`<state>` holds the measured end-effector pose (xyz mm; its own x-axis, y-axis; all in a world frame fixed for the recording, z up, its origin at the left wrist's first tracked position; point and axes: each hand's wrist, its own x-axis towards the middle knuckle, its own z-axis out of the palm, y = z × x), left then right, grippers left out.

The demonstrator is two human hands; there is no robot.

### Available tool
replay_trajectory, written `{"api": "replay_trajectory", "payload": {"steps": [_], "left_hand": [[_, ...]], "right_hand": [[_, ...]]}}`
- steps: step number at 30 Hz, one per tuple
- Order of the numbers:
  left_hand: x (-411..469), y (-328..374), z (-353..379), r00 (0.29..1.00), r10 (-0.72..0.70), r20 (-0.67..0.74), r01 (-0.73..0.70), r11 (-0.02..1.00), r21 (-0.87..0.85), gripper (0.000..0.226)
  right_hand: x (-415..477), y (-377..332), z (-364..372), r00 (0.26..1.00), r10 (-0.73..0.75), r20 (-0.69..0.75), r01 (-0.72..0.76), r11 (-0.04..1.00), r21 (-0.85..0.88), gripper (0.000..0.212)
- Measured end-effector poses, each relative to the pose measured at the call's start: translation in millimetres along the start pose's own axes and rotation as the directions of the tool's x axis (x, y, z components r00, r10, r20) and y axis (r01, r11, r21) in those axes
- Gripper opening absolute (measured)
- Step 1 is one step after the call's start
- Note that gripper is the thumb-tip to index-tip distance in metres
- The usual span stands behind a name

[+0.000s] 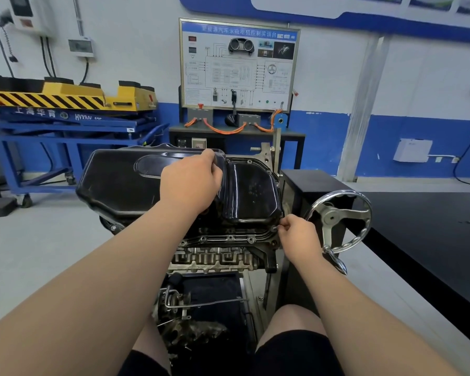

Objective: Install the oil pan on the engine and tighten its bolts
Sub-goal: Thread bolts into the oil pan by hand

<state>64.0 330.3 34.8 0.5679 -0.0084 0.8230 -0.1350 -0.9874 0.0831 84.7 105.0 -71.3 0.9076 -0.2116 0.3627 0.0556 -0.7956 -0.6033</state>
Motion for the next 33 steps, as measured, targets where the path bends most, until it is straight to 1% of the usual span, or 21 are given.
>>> {"api": "replay_trajectory", "payload": {"steps": [3, 7, 9, 12, 16, 18, 21, 22, 23, 24, 25, 26, 27, 28, 29, 30, 31, 33], "left_hand": [[-0.5, 0.3, 0.9, 1.0, -0.007, 0.01, 0.007, 1.0, 0.005, 0.008], [-1.0, 1.8, 0.8, 1.0, -0.002, 0.001, 0.002, 1.0, 0.009, 0.013], [-0.8, 2.3, -0.2, 1.0, 0.005, 0.0, -0.005, 1.0, 0.016, 0.014], [-1.4, 3.0, -0.6, 1.0, 0.006, 0.008, -0.006, 1.0, 0.009, 0.014], [-1.3, 3.2, -1.9, 1.0, 0.008, 0.006, -0.008, 1.0, 0.008, 0.014], [-1.1, 3.2, -3.1, 1.0, 0.012, 0.006, -0.012, 1.0, 0.009, 0.014], [-1.5, 2.5, -3.3, 1.0, 0.022, 0.002, -0.022, 1.0, -0.002, 0.014], [-1.9, 2.1, -3.6, 1.0, 0.021, 0.0, -0.021, 1.0, -0.006, 0.014], [-2.5, 1.9, -4.2, 1.0, 0.023, 0.0, -0.023, 1.0, -0.01, 0.014], [-2.5, 1.9, -4.5, 1.0, 0.027, 0.003, -0.027, 1.0, -0.013, 0.014], [-2.5, 2.0, -4.7, 0.999, 0.031, 0.006, -0.031, 0.999, -0.013, 0.014], [-2.7, 2.4, -4.7, 0.999, 0.033, 0.01, -0.033, 0.999, -0.014, 0.013], [-2.6, 2.6, -4.4, 0.999, 0.032, 0.012, -0.032, 0.999, -0.019, 0.011], [-2.3, 2.8, -4.2, 0.999, 0.03, 0.011, -0.03, 0.999, -0.025, 0.009], [-2.1, 2.9, -4.1, 1.0, 0.029, 0.009, -0.029, 0.999, -0.03, 0.008], [-1.8, 2.9, -4.0, 1.0, 0.029, 0.007, -0.028, 0.999, -0.032, 0.009], [-1.1, 2.8, -3.7, 1.0, 0.026, 0.007, -0.025, 0.999, -0.03, 0.009], [-0.4, 2.3, -4.2, 1.0, 0.014, 0.011, -0.014, 1.0, -0.024, 0.013]], "right_hand": [[-3.1, -1.5, 6.1, 0.999, -0.029, -0.03, 0.028, 0.999, -0.035, 0.014], [-7.3, -2.6, 13.5, 0.996, -0.011, -0.083, 0.016, 0.998, 0.056, 0.021], [-10.4, -0.9, 16.0, 0.997, -0.003, -0.078, 0.01, 0.996, 0.083, 0.024], [-14.6, -1.8, 20.0, 0.995, 0.01, -0.095, -0.005, 0.999, 0.053, 0.021], [-13.3, -10.7, 23.5, 0.989, 0.038, -0.14, -0.046, 0.997, -0.058, 0.017], [-15.7, -7.9, 26.7, 0.986, 0.036, -0.161, -0.044, 0.998, -0.042, 0.015], [-21.0, 1.6, 36.3, 0.985, 0.023, -0.169, 0.004, 0.988, 0.154, 0.012], [-22.6, 4.0, 38.6, 0.984, 0.06, -0.169, -0.017, 0.971, 0.24, 0.012], [-23.7, 8.3, 40.7, 0.974, 0.143, -0.177, -0.077, 0.939, 0.336, 0.012], [-24.5, 15.6, 43.6, 0.948, 0.258, -0.184, -0.154, 0.882, 0.446, 0.012], [-26.4, 26.6, 47.0, 0.908, 0.388, -0.16, -0.239, 0.791, 0.563, 0.013], [-31.0, 39.4, 50.8, 0.856, 0.509, -0.095, -0.327, 0.673, 0.663, 0.015], [-37.6, 51.8, 54.2, 0.802, 0.597, -0.022, -0.403, 0.568, 0.717, 0.016], [-45.2, 62.0, 56.7, 0.769, 0.639, 0.032, -0.45, 0.505, 0.737, 0.016], [-51.9, 67.4, 58.1, 0.764, 0.643, 0.055, -0.466, 0.491, 0.736, 0.015], [-55.7, 67.8, 57.6, 0.783, 0.62, 0.045, -0.45, 0.515, 0.73, 0.014], [-56.1, 60.5, 53.5, 0.819, 0.574, 0.013, -0.407, 0.565, 0.718, 0.013], [-50.6, 29.6, 37.8, 0.904, 0.423, -0.065, -0.271, 0.682, 0.679, 0.012]]}}
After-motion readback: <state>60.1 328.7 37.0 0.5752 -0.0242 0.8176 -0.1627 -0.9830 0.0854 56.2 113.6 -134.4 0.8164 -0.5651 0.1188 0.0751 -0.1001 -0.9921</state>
